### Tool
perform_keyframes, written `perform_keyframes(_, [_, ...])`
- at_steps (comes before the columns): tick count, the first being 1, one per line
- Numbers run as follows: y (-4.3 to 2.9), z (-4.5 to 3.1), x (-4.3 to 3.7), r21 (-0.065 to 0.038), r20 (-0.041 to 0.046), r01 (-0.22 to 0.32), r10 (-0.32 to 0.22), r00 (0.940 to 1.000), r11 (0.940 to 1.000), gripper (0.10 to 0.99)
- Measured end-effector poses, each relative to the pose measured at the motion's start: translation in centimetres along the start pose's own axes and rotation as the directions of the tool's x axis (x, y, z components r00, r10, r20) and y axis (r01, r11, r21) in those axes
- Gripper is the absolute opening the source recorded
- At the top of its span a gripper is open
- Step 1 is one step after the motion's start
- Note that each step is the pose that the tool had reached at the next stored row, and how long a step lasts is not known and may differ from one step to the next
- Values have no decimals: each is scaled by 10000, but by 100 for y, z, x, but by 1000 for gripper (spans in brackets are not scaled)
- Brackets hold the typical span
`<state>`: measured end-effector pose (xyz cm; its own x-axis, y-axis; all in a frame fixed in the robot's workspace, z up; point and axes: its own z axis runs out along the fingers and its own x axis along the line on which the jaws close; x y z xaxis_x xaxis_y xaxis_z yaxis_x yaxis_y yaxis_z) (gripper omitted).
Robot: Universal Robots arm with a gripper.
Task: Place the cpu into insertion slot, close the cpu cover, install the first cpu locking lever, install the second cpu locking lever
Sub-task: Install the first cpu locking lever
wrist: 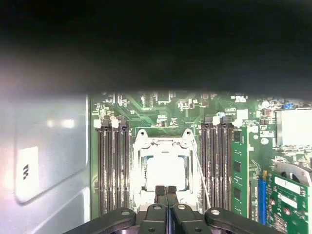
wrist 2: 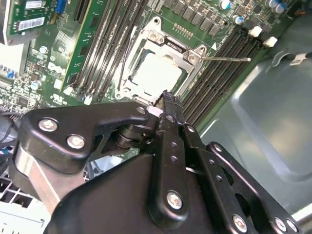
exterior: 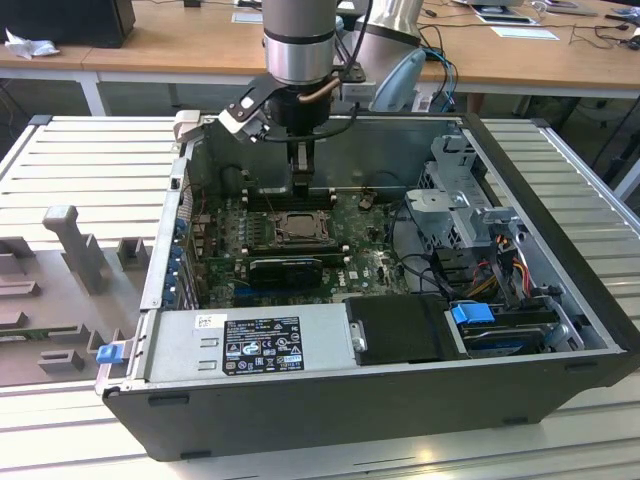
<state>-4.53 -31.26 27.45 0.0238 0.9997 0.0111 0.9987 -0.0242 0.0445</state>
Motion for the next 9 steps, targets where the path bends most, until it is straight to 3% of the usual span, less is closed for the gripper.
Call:
perform_keyframes(2, [2,-51,0,0,1,0,0,10000,10000,106])
perform_keyframes(5, [3,-65,1,-1,-1,6,-6,10000,10000,106])
perform_keyframes(9, [3,-61,1,9,-39,891,-891,9960,9960,106])
